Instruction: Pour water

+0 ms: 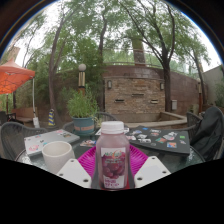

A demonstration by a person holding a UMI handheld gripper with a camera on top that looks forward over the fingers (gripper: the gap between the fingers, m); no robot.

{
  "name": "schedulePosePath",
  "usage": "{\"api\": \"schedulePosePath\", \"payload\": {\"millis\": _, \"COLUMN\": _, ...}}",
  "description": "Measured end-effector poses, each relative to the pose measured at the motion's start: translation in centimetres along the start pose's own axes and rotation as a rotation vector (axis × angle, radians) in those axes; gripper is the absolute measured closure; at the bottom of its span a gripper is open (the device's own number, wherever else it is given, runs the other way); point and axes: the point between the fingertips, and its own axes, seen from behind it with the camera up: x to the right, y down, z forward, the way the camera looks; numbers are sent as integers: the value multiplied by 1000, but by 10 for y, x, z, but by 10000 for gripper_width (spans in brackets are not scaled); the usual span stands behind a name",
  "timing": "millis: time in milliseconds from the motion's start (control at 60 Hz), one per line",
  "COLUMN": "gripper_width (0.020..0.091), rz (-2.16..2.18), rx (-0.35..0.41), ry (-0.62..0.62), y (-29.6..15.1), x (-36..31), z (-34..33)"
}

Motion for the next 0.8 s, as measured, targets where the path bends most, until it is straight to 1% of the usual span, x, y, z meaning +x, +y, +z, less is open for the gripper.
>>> {"api": "schedulePosePath", "payload": {"millis": 33, "gripper_width": 672, "rz": 0, "rx": -4, "ry": 4, "y": -1, "x": 1, "z": -12}}
{"api": "schedulePosePath", "payload": {"millis": 50, "gripper_width": 672, "rz": 1, "rx": 0, "ry": 5, "y": -1, "x": 0, "z": 2}}
{"api": "schedulePosePath", "payload": {"millis": 83, "gripper_width": 670, "rz": 0, "rx": 6, "ry": 5, "y": -4, "x": 0, "z": -8}}
{"api": "schedulePosePath", "payload": {"millis": 133, "gripper_width": 614, "rz": -5, "rx": 12, "ry": 4, "y": -7, "x": 0, "z": -21}}
{"api": "schedulePosePath", "payload": {"millis": 150, "gripper_width": 586, "rz": -8, "rx": 12, "ry": 3, "y": -5, "x": 0, "z": -6}}
{"api": "schedulePosePath", "payload": {"millis": 183, "gripper_width": 550, "rz": -20, "rx": 9, "ry": 1, "y": -7, "x": 1, "z": -14}}
{"api": "schedulePosePath", "payload": {"millis": 217, "gripper_width": 520, "rz": -27, "rx": -1, "ry": 7, "y": -7, "x": 1, "z": -23}}
{"api": "schedulePosePath", "payload": {"millis": 233, "gripper_width": 502, "rz": -28, "rx": -8, "ry": 17, "y": -4, "x": 2, "z": -7}}
{"api": "schedulePosePath", "payload": {"millis": 283, "gripper_width": 437, "rz": -40, "rx": -35, "ry": 22, "y": -3, "x": 4, "z": -17}}
{"api": "schedulePosePath", "payload": {"millis": 350, "gripper_width": 326, "rz": -52, "rx": -65, "ry": 10, "y": -2, "x": 4, "z": -24}}
{"api": "schedulePosePath", "payload": {"millis": 383, "gripper_width": 287, "rz": -57, "rx": -74, "ry": 8, "y": -4, "x": 4, "z": -31}}
{"api": "schedulePosePath", "payload": {"millis": 467, "gripper_width": 277, "rz": -41, "rx": -65, "ry": 22, "y": -12, "x": 8, "z": -40}}
{"api": "schedulePosePath", "payload": {"millis": 567, "gripper_width": 271, "rz": -29, "rx": -57, "ry": 38, "y": -22, "x": 9, "z": -69}}
{"api": "schedulePosePath", "payload": {"millis": 800, "gripper_width": 275, "rz": -15, "rx": -16, "ry": 25, "y": -46, "x": -24, "z": -172}}
